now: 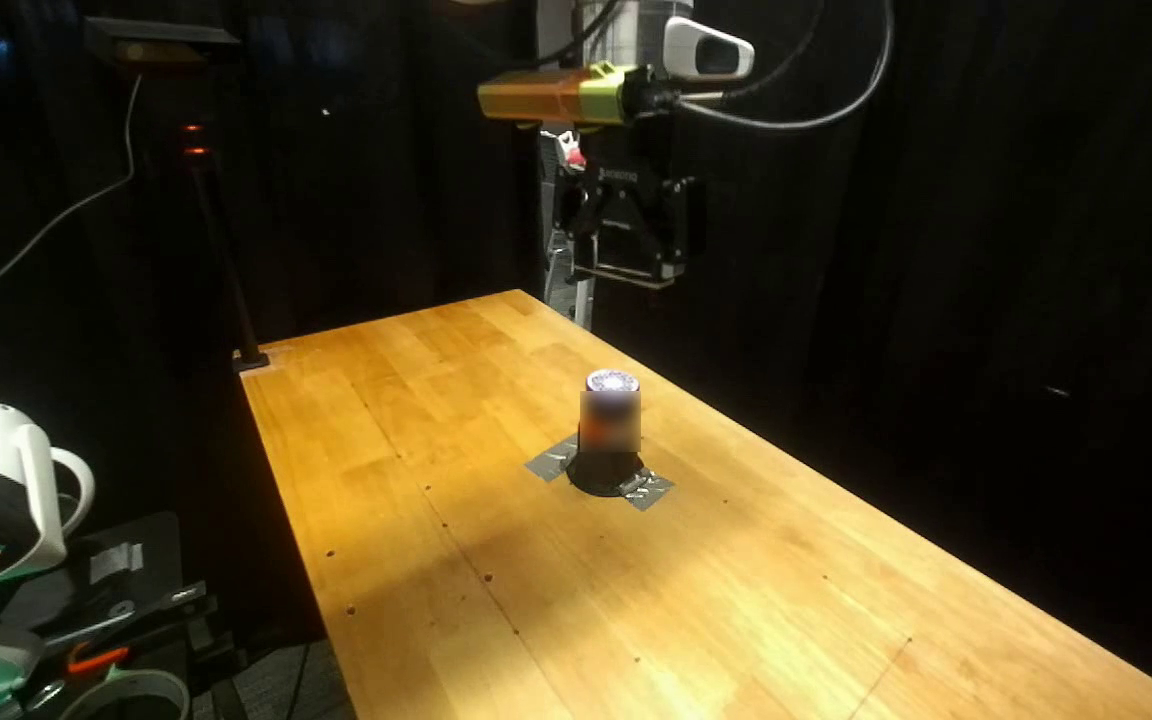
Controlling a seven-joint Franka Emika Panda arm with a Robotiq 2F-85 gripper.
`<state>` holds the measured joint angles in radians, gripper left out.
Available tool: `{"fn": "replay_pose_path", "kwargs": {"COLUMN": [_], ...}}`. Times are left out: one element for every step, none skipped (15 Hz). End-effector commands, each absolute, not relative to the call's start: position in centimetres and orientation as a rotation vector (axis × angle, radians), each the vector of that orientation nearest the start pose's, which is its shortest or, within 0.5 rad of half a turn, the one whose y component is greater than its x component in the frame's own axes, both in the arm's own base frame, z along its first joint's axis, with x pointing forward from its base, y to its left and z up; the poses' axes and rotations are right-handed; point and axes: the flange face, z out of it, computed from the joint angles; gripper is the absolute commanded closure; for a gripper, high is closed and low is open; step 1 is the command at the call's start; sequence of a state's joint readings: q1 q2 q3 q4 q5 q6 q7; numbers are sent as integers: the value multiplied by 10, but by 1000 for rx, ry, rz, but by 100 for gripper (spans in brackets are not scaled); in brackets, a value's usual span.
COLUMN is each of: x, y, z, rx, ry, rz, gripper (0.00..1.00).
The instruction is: Put the rubber band around the brown cup
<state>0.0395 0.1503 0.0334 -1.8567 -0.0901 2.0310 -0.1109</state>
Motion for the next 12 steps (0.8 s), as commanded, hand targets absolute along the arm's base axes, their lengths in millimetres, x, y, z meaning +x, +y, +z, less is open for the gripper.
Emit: {"fn": "replay_pose_path", "kwargs": {"x": [635,639,643,648,652,655,659,663,667,671,674,678], "y": [56,61,66,70,75,81,86,89,93,96,98,101], "z": [411,399,390,380,371,363,356,349,343,338,332,327], "rx": [-3147,-3130,-3114,-3095,-3076,-3061,-3050,-3044,-3038,-3035,-3030,-3035], "ry": [-407,-418,-427,-436,-445,-446,-445,-449,-455,-455,-460,-462], "rz": [2,19,31,33,45,49,40,25,12,-12,-29,-55], "gripper": [0,0,0,0,0,0,0,0,0,0,0,0]}}
